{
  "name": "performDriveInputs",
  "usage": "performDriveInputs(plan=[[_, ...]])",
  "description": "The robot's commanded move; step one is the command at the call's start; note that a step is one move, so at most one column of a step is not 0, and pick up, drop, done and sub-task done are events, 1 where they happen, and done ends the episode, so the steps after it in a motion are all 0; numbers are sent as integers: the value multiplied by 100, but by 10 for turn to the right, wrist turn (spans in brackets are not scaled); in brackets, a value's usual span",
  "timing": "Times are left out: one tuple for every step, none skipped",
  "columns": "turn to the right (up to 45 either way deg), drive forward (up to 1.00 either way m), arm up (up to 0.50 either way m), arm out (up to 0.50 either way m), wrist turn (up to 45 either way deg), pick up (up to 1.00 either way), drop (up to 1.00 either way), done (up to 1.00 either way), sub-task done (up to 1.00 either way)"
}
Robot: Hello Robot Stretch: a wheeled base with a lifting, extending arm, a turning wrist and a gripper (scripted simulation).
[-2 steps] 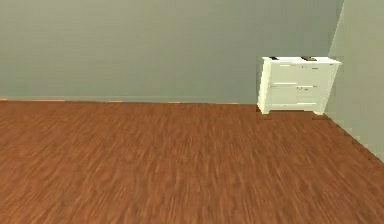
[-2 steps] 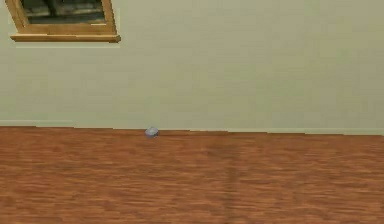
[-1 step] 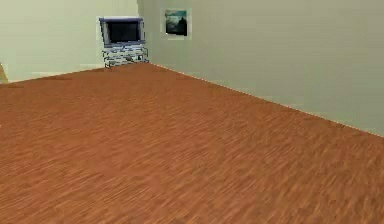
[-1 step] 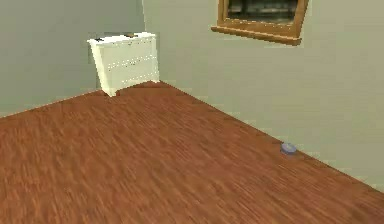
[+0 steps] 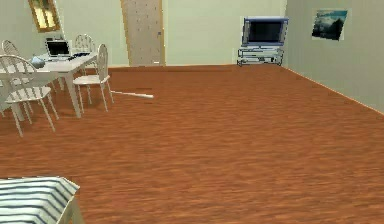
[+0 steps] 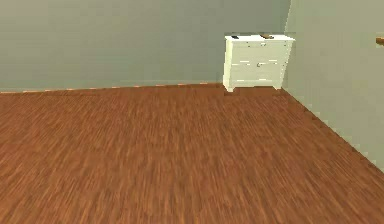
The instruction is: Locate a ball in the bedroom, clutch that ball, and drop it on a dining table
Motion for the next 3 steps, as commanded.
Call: performDriveInputs(plan=[[0,25,0,0,0,0,0,0,0],[-450,0,0,0,0,0,0,0,0],[-450,0,0,0,0,0,0,0,0]])
